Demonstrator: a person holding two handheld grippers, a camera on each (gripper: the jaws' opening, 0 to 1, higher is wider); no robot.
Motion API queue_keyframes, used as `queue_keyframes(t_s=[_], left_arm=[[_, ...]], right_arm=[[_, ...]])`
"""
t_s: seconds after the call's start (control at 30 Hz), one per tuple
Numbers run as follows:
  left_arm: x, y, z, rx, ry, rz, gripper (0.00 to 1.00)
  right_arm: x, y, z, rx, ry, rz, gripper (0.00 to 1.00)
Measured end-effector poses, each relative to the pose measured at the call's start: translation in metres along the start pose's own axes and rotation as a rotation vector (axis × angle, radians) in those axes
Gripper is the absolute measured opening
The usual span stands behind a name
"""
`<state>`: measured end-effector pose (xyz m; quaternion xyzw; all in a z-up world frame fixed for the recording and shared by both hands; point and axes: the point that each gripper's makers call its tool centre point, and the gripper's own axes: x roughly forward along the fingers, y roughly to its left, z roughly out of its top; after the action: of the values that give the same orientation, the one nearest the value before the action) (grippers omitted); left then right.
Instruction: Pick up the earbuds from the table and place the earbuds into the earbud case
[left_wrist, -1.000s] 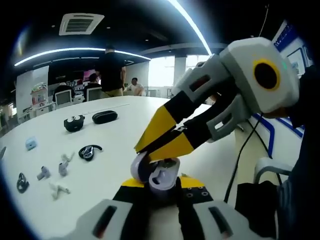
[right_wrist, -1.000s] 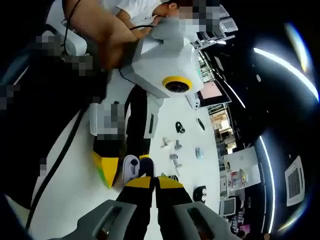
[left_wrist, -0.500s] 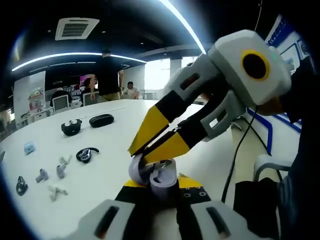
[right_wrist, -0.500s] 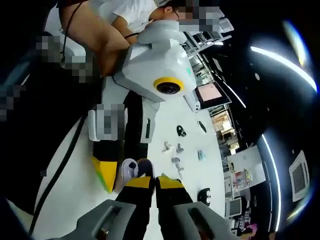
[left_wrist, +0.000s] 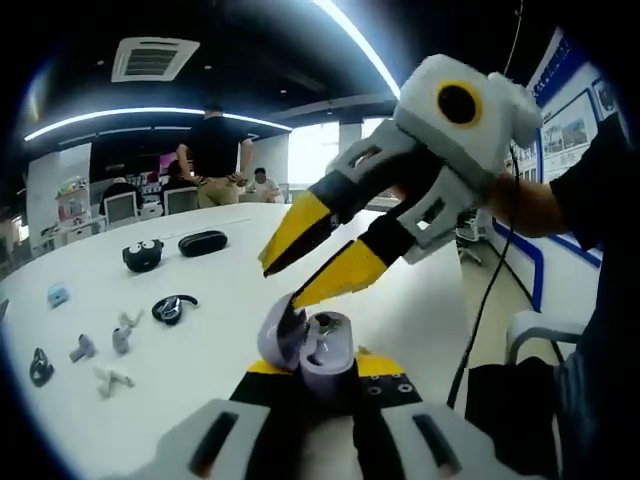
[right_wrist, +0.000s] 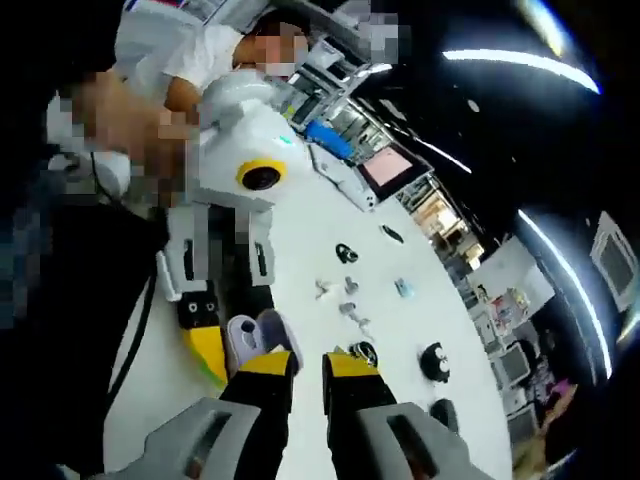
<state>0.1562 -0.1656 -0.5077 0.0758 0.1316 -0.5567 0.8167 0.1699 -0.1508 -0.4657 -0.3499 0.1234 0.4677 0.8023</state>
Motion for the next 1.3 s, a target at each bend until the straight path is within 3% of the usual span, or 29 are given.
queue_keyframes(t_s=[0.07, 0.13, 0.37, 0.57, 0.67, 0.97, 1.13, 1.3], left_arm=[[0.000, 0.000, 0.000, -0.001, -0.003, 0.002, 0.20], [0.001, 0.000, 0.000, -0.001, -0.006, 0.004, 0.20], [0.002, -0.002, 0.000, -0.002, -0.016, -0.002, 0.20], [0.003, -0.003, 0.000, -0.004, -0.020, -0.004, 0.20], [0.002, -0.002, 0.000, -0.005, -0.020, -0.003, 0.20], [0.003, -0.002, 0.001, -0.021, -0.021, -0.010, 0.20], [0.003, -0.003, 0.001, -0.010, -0.021, -0.007, 0.20], [0.003, -0.003, 0.001, -0.006, -0.021, -0.007, 0.20]], right_arm=[[-0.004, -0.001, 0.004, 0.194, -0.060, 0.037, 0.13], [-0.006, -0.005, 0.007, 0.329, -0.111, 0.049, 0.14], [-0.002, -0.001, 0.001, 0.566, -0.165, 0.091, 0.21], [0.006, 0.004, -0.016, 0.577, -0.137, 0.082, 0.21], [0.006, 0.002, -0.016, 0.592, -0.167, 0.076, 0.23], [0.004, 0.007, -0.013, 0.634, -0.163, 0.102, 0.24], [-0.005, 0.001, 0.005, 0.687, -0.216, 0.148, 0.20], [-0.006, -0.018, 0.027, 0.709, -0.276, 0.137, 0.19]])
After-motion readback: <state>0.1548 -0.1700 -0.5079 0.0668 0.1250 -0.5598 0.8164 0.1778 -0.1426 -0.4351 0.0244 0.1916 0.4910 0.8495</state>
